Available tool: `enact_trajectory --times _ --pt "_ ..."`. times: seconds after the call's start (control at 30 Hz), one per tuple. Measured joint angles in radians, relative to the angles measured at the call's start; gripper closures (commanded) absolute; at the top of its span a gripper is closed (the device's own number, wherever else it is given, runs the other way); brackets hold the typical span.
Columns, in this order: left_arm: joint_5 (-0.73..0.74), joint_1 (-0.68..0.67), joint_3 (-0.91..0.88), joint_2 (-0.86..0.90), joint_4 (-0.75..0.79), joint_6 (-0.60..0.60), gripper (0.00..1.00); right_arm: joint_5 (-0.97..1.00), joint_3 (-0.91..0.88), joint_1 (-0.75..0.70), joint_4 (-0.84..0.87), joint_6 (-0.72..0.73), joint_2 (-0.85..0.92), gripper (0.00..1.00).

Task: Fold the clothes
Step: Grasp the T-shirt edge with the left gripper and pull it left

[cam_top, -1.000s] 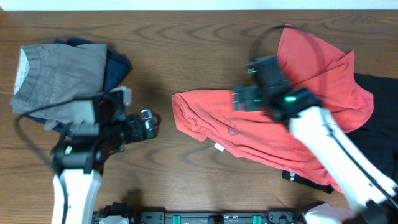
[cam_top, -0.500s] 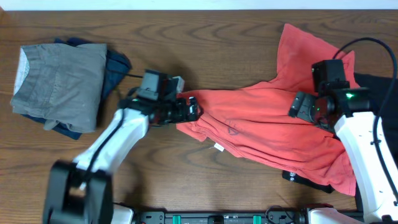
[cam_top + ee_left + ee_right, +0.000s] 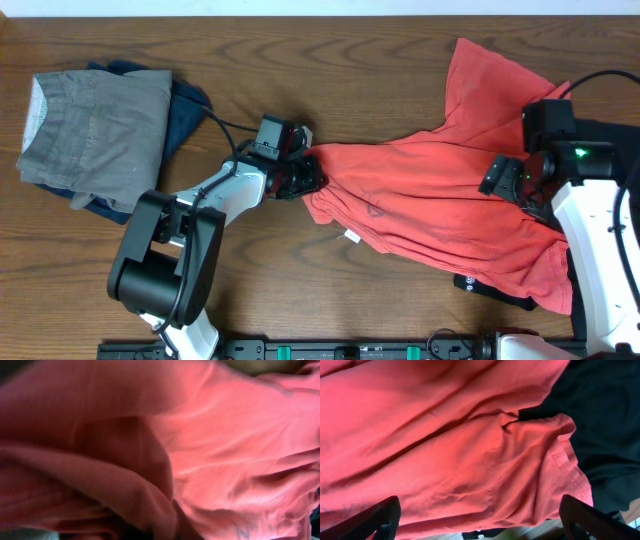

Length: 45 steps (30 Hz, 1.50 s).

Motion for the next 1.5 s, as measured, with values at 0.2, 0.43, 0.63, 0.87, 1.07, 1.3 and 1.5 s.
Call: enact_trajectory --times 0.2,0.43,0.63,0.87,1.07,1.3,1.5 --pt "0.037 0.146 0.047 -0.071 0.002 -0.003 0.94 0.001 0.0 -0.06 0.0 -0.01 0.0 0.01" --pt "0.079 0.426 0.311 -0.221 -0.008 -0.026 0.62 0.003 -0.001 -0.097 0.012 -0.035 0.0 0.01" --pt "0.088 0.507 0.419 -0.324 -0.228 -0.025 0.02 0.001 -0.001 -0.104 0.047 -0.05 0.008 0.01" --pt "0.08 0.408 0.397 -0.252 -0.752 0.073 0.02 -0.018 -0.002 -0.105 0.062 -0.098 0.037 0.01" --pt "-0.026 0.237 0.357 -0.195 -0.925 0.128 0.02 -0.036 -0.002 -0.105 0.069 -0.11 0.066 0.01" --pt "-0.232 0.104 0.322 -0.089 -0.898 0.098 0.02 -0.04 -0.002 -0.105 0.068 -0.114 0.076 0.01" --pt "-0.295 0.078 0.319 0.016 -0.866 0.042 0.02 -0.042 -0.002 -0.105 0.063 -0.114 0.076 0.01"
